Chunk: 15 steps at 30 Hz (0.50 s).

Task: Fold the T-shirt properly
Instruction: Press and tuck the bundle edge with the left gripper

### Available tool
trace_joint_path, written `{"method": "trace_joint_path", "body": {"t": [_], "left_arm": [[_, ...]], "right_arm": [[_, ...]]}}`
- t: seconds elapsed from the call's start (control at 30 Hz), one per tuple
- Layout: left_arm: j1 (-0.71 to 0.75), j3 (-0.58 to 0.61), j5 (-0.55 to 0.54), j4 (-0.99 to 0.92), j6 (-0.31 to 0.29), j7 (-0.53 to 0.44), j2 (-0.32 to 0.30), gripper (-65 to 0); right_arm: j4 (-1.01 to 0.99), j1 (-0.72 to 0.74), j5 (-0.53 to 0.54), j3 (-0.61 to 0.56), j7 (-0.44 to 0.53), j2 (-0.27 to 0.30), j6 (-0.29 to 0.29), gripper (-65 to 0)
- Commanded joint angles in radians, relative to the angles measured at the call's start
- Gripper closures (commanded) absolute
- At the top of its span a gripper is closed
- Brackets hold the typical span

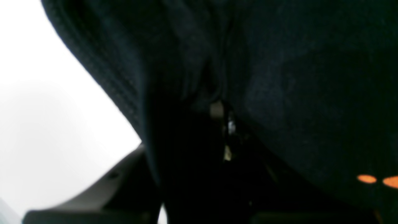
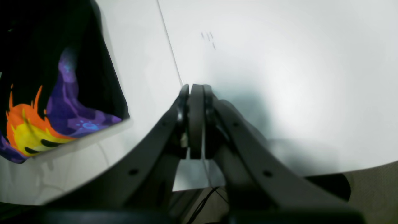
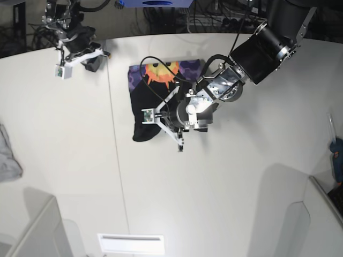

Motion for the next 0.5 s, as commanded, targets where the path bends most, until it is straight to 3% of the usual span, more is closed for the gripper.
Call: {"method": "trace_joint_path", "body": {"t": [0.0,0.47], "left_arm": [[0.024,0.018,0.015,-0.036,-0.034,0.06,-0.012,0.0],[0.013,0.079,0.018,0.001,-0.034,0.06,-0.015,0.0]], "right_arm": [[0.014,0.0,0.01,0.006,0.018,0.005,0.004,0.0],[0.013,0.009,0.01,0.006,0.014,0.005,0.004,0.0]]}}
